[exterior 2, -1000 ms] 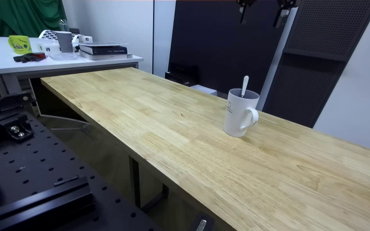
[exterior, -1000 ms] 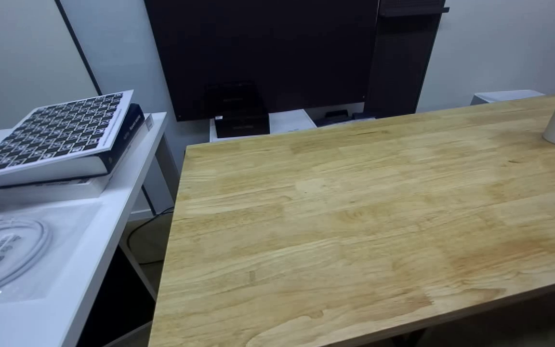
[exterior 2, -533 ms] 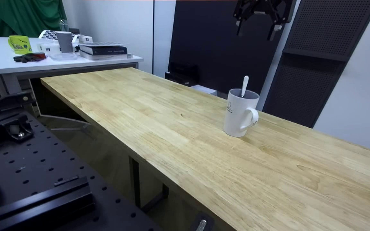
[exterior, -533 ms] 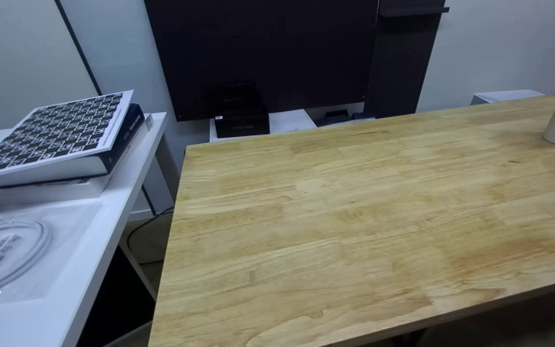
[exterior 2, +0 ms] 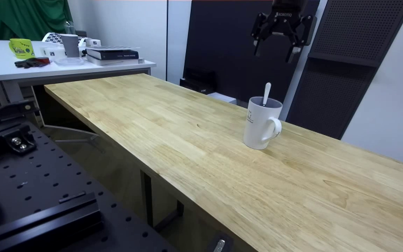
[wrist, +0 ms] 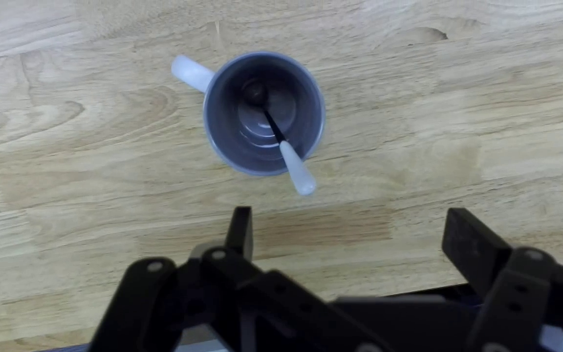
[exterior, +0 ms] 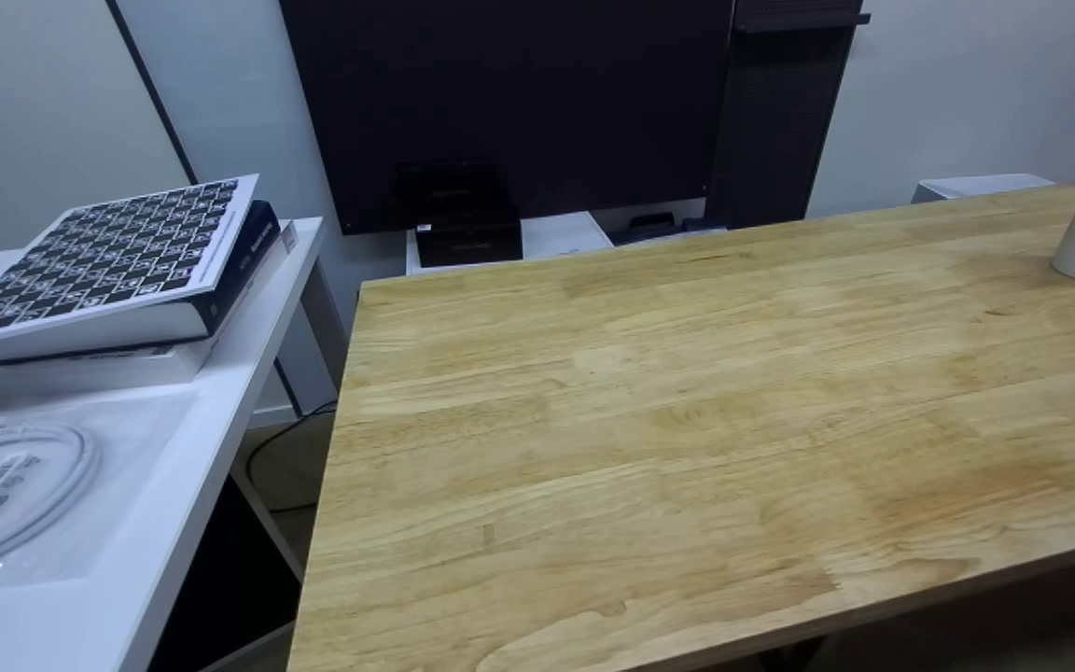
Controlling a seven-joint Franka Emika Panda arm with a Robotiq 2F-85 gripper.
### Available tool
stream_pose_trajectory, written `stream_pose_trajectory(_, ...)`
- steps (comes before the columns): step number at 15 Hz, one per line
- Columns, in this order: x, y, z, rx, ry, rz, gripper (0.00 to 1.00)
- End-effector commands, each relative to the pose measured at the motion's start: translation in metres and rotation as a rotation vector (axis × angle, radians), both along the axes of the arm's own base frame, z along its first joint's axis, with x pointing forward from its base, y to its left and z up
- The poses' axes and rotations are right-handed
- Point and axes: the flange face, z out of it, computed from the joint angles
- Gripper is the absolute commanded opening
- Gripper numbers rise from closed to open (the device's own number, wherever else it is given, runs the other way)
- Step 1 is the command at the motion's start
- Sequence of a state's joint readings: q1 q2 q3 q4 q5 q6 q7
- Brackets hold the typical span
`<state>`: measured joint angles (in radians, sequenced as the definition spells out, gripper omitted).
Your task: Take the spoon out of the white mug
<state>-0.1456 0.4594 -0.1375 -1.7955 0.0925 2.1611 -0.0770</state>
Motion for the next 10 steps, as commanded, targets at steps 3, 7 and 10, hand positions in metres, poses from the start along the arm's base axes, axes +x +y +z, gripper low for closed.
stream_pose_trajectory(3, 0.011, -0.008, -0.03, -0.01, 0.026, -0.025, 1.0)
stream_pose_trajectory(7, 0.012, -0.013, -0.045, -0.016, 0.02, -0.025, 1.0)
stream_pose_trajectory(10, 0.013, -0.014, -0.053, -0.017, 0.022, -0.027, 1.0)
